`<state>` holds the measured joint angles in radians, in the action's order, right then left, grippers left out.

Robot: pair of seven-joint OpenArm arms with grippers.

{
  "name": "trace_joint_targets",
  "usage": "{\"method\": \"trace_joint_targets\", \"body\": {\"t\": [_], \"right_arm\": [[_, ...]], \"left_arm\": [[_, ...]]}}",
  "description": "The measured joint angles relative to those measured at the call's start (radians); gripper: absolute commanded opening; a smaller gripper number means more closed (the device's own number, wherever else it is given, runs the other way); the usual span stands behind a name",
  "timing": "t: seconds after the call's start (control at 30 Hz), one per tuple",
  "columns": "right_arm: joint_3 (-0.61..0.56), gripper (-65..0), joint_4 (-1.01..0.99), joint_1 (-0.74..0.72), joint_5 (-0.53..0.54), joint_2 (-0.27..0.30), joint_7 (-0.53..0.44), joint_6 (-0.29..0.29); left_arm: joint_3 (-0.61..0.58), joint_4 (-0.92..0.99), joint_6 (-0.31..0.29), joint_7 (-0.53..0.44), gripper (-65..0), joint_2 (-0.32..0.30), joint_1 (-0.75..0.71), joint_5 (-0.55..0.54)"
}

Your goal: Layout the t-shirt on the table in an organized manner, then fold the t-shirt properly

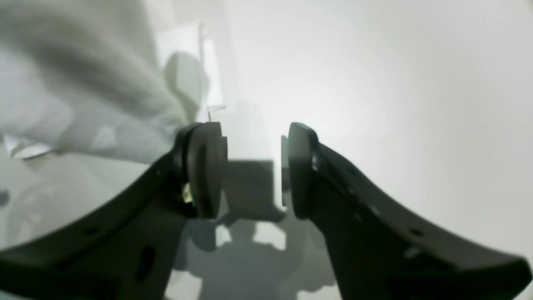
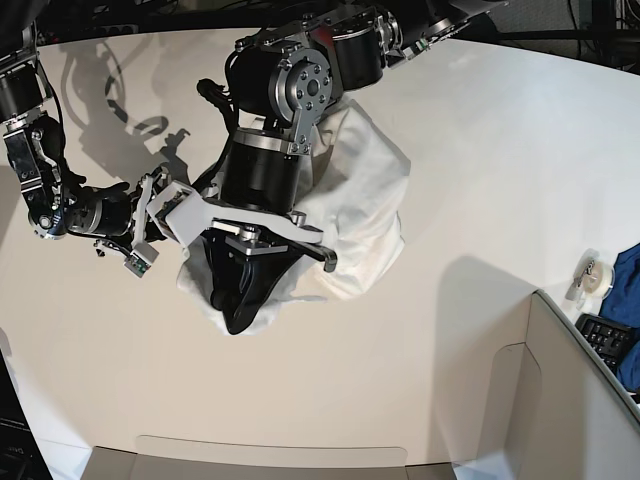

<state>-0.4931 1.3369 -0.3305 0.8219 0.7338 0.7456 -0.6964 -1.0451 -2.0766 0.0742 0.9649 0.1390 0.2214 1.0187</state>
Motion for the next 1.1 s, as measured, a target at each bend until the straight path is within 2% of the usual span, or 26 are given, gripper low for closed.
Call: {"method": "trace_joint_targets", "body": {"t": [0.13, 0.37, 0.77, 0.9, 1.1], "right_arm": [[0.001, -40.6, 0.001, -0.002, 0.046, 0.004, 0.014, 0.000], [0.002, -40.6, 0.023, -0.010, 0.042, 0.037, 0.026, 0.000], [0.003, -40.6, 0.049, -0.074, 0.109, 0.025, 0.078, 0.000], [0.003, -40.6, 0.050, -0.077, 0.109, -0.015, 0.145, 0.000], [0.003, -40.6, 0.049, -0.077, 0.113, -0.052, 0.146, 0.000]], "left_arm": [[0.000, 0.000, 0.000, 0.000, -65.0, 0.000, 0.000, 0.000], [-0.002, 0.000, -0.001, -0.004, -65.0, 0.000, -0.016, 0.041], [-0.002, 0.000, -0.001, -0.004, -65.0, 0.000, -0.014, 0.041], [-0.002, 0.000, -0.002, -0.004, -65.0, 0.000, -0.014, 0.041], [-0.002, 0.000, -0.004, -0.005, -65.0, 0.000, -0.010, 0.041]]}}
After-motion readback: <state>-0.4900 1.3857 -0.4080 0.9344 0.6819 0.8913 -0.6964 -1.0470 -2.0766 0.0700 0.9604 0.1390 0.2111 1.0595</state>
